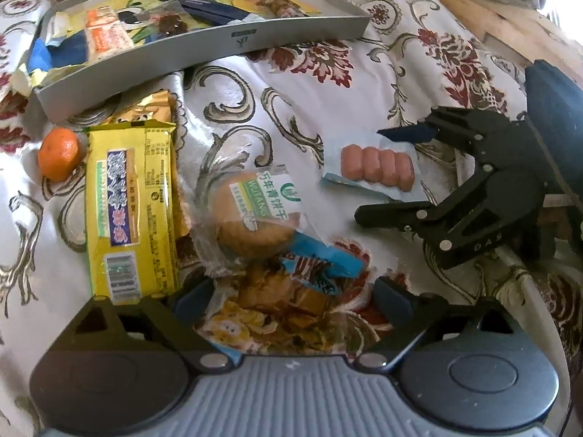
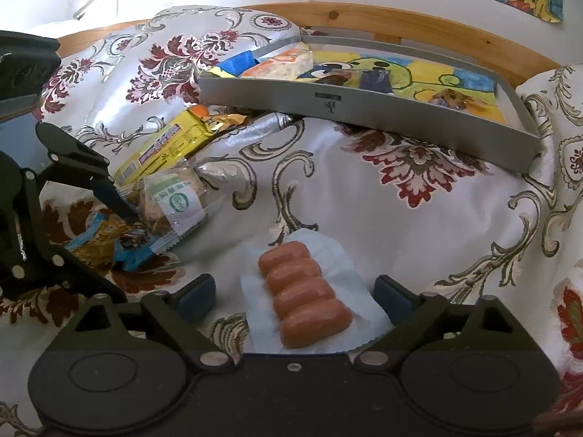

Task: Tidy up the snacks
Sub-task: 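Move the right tool over the pink sausage pack while the left tool approaches the blue-and-yellow snack bag, then close the right tool on the sausage pack while the left tool closes on the blue-and-yellow bag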

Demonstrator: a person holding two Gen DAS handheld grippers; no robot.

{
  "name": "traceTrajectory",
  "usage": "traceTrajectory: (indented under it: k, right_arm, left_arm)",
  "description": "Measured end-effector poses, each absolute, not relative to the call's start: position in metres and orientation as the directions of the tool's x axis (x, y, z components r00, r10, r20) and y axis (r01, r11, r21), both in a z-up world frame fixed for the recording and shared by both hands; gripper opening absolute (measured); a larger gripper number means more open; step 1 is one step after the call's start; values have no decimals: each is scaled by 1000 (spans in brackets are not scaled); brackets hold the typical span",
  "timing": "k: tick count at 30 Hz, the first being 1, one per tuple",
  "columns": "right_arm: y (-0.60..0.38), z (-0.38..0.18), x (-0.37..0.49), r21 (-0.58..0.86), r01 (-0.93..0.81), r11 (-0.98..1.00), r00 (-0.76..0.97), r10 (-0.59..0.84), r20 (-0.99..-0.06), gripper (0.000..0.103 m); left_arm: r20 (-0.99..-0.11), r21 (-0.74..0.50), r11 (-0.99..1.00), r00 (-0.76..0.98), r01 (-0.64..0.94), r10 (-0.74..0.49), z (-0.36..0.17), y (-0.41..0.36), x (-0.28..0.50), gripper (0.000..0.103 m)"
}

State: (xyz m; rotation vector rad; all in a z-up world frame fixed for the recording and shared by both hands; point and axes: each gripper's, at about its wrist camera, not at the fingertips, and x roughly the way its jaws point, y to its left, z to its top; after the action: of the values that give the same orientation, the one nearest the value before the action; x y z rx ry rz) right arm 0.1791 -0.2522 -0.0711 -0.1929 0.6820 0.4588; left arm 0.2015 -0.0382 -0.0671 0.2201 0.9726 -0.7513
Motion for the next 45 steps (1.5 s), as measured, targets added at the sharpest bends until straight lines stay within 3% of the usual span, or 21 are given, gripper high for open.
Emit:
traceTrajectory:
  k: [6,12,30,45]
  right_arm:
    - [-248,-71,177,-38,-470,882,674,331,-660,84]
    - [-245,-68,173,-57,-462,885,682,313,-661,68]
    - [-244,-65,170,-58,-453,889,682,304,-666,66]
    - [-241,-61,165,-72,-455,887,681,295,-670,64]
  left_arm:
    - [-805,-163,768,367,619,-467,-63,-38,197,83]
    - [-807,-172,804,386,570,-446,-60,-41,193,74]
    - [-817,-165,833,400,528,-415,-61,-48,189,69]
    - [-804,-189,856,424,481,-417,-51,-46,175,54]
